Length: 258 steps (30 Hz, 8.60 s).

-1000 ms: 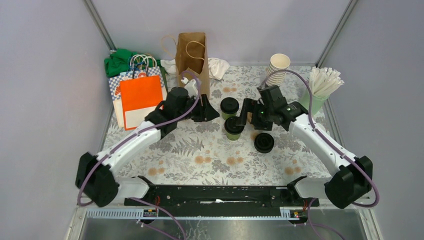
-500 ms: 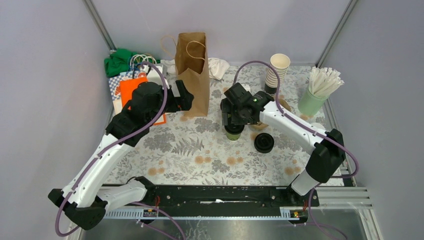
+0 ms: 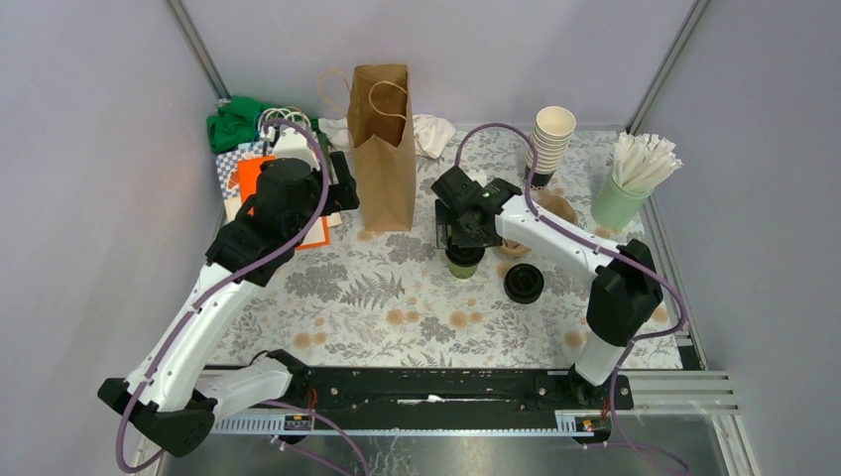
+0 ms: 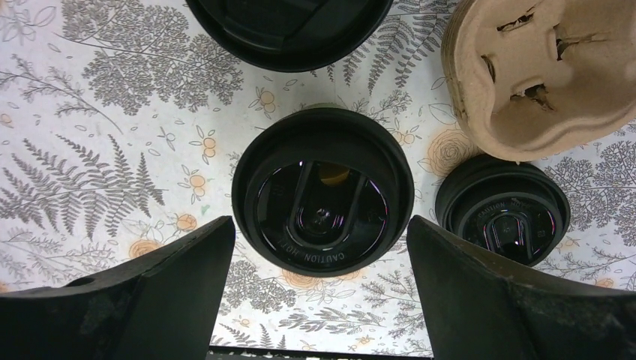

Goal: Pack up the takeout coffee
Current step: Adjust the cup lid on the coffee cup, then pick up the coffee cup from the center of the board, then place the coffee cup on the cup tray.

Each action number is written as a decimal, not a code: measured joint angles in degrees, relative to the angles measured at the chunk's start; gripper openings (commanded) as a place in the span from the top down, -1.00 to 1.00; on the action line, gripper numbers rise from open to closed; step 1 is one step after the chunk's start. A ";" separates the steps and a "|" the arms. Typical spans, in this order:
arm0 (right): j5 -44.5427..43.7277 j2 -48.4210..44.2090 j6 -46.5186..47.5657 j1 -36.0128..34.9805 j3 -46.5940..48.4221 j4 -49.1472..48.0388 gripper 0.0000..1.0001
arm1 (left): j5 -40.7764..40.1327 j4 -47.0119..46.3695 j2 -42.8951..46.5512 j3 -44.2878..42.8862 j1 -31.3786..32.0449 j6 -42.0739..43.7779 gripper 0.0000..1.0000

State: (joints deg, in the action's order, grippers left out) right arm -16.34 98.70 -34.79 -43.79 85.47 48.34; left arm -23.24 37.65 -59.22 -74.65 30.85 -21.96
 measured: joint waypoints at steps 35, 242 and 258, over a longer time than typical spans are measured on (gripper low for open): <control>19.82 -9.73 14.80 0.02 0.02 -0.83 -0.09 | 9.51 -2.14 -2.43 0.20 -9.86 0.44 -0.97; 0.68 15.45 1.75 -8.72 33.16 23.21 0.35 | -2.62 -0.26 -2.64 5.88 16.13 -47.34 0.92; 3.43 18.69 1.90 -8.26 37.59 30.25 0.43 | -2.45 -1.55 -2.16 6.84 16.35 -45.38 -0.87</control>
State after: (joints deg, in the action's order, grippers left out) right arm -12.91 117.38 -32.88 -52.05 123.07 78.59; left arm -25.69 36.10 -61.39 -67.81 47.20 -67.33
